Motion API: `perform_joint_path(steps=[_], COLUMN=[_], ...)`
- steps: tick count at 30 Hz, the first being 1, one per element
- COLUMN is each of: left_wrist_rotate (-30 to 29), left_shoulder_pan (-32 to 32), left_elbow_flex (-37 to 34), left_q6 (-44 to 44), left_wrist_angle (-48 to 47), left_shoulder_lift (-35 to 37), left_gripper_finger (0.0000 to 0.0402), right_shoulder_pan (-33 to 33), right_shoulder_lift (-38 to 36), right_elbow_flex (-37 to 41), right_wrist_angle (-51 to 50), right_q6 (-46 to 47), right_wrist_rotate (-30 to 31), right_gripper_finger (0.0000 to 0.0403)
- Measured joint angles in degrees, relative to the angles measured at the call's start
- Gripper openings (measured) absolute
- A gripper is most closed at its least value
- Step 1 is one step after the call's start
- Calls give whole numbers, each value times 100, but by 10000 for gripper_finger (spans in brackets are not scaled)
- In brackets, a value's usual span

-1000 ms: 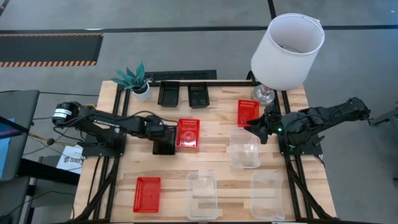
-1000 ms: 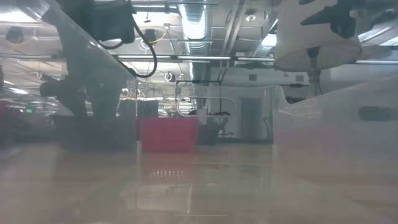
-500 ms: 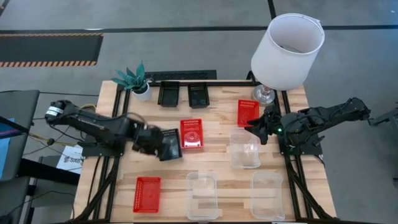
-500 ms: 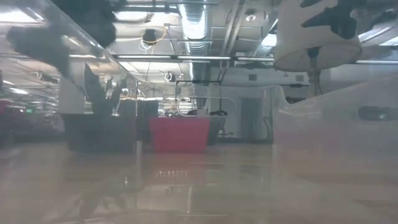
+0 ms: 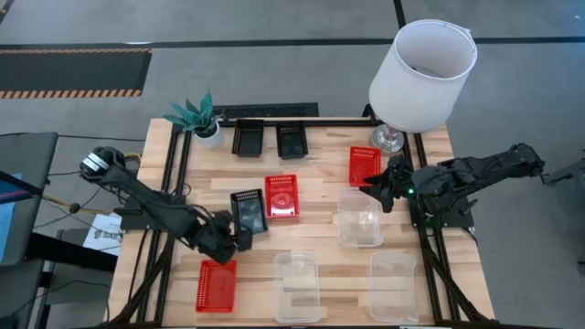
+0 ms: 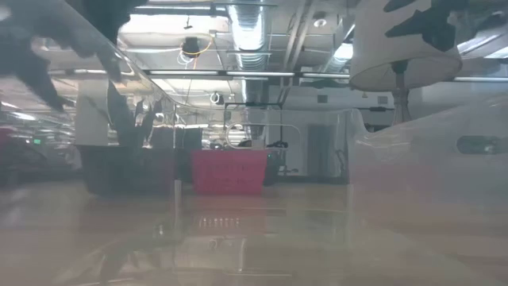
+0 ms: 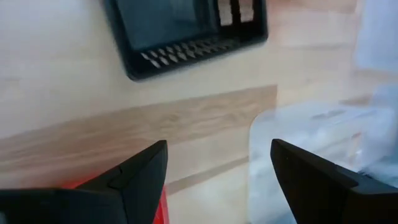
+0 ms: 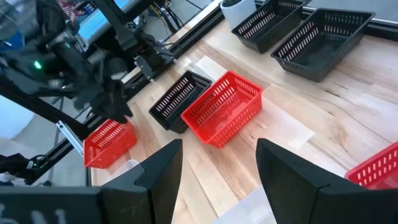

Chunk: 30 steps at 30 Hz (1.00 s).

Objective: Stack baskets by color
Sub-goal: Move the bottom black bin from the left to the right of the table

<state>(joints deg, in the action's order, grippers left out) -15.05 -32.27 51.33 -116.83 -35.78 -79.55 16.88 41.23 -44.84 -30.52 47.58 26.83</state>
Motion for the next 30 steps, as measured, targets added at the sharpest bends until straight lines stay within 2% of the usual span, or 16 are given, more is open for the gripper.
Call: perform_joint_path(steps=[4,8,14,24,30], left_wrist_rotate=[189,129,45,-58,5], left_shoulder_pan=[209,485,904,1304,1314], left_elbow_flex=[-2,-2,-6,-6,212], left_q6=[364,381,735,1038,1172], left_wrist_angle=[387,259,-331,-489,-846], left_shoulder_lift=[-469,-592,-592,-580,-132], left_gripper_finger=[272,272,272,272,272], right_shoulder_pan=[0,0,0,0,-3], right_shoulder_lift=[2,0,0,0,0], right_elbow_flex=[0,0,0,0,0], right_wrist_angle=[-2,-48,-81,-97,-220], right_q6=[61,57,54,-6,-7], right_wrist_rotate=[0,0,0,0,2], right_gripper_finger=[227,226,226,226,226])
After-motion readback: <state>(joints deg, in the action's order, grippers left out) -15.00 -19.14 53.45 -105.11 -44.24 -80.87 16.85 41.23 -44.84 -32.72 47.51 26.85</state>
